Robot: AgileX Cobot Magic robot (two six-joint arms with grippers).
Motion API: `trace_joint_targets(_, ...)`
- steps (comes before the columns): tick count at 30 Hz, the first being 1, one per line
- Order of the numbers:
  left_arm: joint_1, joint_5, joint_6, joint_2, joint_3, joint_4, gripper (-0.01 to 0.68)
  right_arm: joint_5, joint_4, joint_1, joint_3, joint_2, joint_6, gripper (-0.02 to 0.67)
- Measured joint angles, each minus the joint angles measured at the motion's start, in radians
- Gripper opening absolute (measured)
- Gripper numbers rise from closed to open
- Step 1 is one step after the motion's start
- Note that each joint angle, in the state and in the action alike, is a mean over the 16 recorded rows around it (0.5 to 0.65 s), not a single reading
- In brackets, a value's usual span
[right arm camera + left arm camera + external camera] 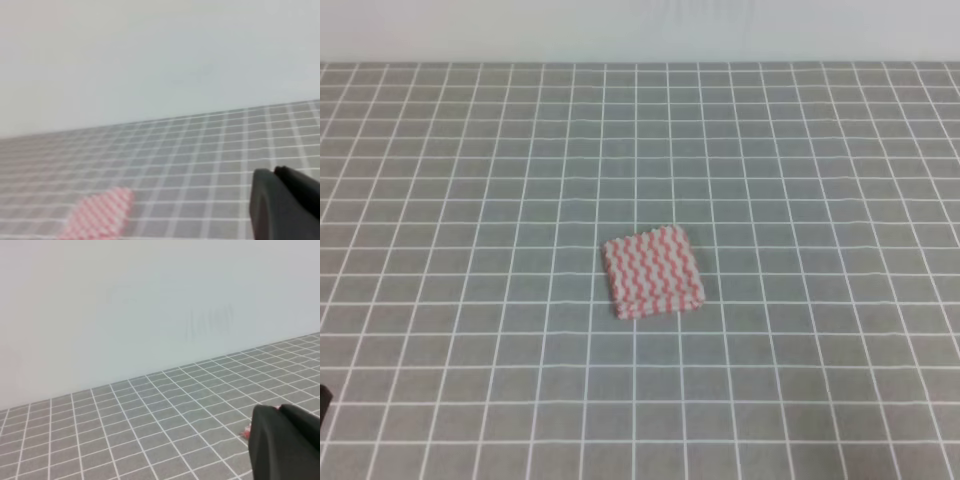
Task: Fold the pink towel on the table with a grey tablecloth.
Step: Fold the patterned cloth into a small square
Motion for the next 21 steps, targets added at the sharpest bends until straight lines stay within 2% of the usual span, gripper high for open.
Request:
trace_joint_targets(11, 0.000, 0.000, 0.000, 0.000, 0.000, 0.002, -0.004, -0.009, -0.088, -0.059, 0.049, -0.057, -0.001, -0.016)
trace_joint_targets(21, 0.000, -0.002, -0.002, 0.000, 0.000, 0.000, -0.003, 0.062, -0.179, -0.067, 0.055, -0.069, 0.016, -0.016)
